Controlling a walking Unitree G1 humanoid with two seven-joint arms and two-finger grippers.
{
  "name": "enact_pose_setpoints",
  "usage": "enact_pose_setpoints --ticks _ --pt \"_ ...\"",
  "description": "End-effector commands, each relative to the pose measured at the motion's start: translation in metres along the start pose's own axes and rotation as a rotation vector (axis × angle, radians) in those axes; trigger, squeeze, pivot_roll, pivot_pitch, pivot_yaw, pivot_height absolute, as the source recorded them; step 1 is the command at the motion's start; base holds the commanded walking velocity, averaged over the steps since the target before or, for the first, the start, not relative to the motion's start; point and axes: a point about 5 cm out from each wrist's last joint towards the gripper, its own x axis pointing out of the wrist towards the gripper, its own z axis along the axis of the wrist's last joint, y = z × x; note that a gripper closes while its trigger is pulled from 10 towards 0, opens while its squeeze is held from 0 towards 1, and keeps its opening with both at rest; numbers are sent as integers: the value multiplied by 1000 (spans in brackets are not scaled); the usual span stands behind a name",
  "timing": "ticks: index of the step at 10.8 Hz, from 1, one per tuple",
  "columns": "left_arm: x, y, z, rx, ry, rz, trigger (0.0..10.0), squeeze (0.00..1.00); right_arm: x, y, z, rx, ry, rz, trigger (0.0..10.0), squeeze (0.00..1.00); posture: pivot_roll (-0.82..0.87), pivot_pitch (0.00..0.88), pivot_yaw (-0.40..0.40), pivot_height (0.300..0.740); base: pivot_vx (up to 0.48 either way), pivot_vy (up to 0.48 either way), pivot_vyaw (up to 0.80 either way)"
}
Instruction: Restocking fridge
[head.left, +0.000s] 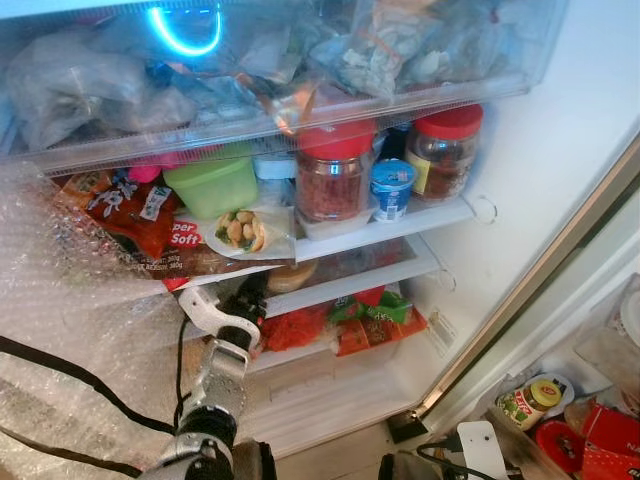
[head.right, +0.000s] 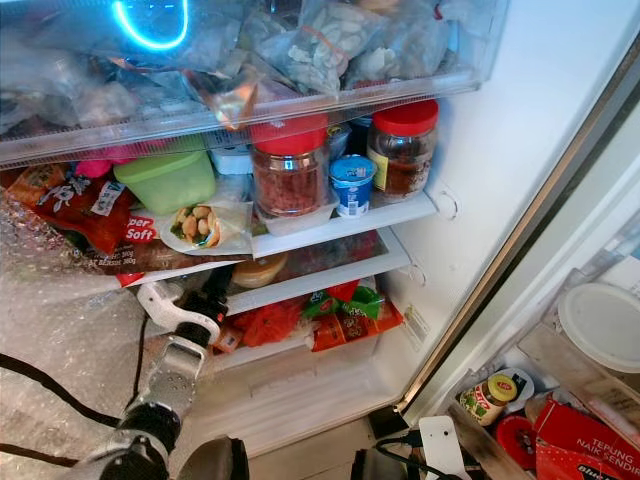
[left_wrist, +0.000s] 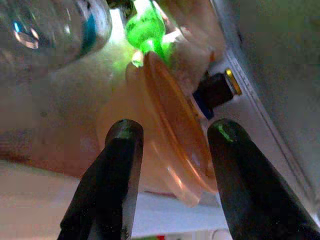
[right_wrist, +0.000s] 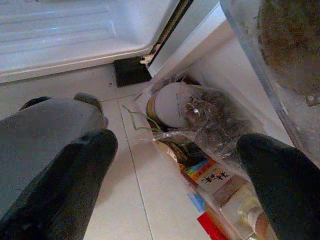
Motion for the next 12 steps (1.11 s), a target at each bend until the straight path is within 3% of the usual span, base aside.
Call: enact_pose_setpoints --ticks 1,3,6,8,11,12 --pt "-4 1 -3 26 24 -18 10000 0 -1 2 -4 -10 12 7 10000 0 -70 36 -7 651 0 0 0" --pt "-9 5 -3 33 27 -11 10000 0 -1 2 -4 -9 12 7 10000 0 -69 34 -6 651 0 0 0" --pt "-16 4 -4 138 44 -28 10000 0 -1 1 -4 -10 13 5 10000 0 -66 39 -11 651 0 0 0" --pt "-15 -7 -3 279 70 -94 10000 0 -1 0 -4 -11 10 3 10000 0 -68 39 -10 651 0 0 0" --pt "-22 -5 -10 548 173 -133 10000 0 -1 0 -3 -10 10 3 10000 0 -64 42 -9 651 0 0 0" --pt "-24 -2 -10 595 186 -113 10000 0 -1 1 -3 -10 10 4 10000 0 -64 42 -9 651 0 0 0"
